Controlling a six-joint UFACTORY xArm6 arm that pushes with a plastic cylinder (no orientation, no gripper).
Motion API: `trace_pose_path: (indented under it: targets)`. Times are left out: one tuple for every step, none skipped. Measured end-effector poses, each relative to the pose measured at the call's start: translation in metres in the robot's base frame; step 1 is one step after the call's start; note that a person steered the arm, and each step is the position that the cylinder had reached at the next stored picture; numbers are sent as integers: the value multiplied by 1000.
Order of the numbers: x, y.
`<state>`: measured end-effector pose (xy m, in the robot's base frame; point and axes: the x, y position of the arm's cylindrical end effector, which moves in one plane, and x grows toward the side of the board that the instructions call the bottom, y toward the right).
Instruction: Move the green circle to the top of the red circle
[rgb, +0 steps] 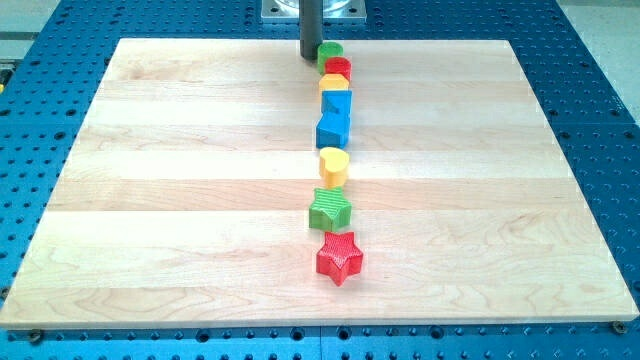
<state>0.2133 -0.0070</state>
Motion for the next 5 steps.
trace_pose_path:
  targets:
    - [-20,6]
    - [0,81]
    - [44,131]
    - [63,95]
    - [63,94]
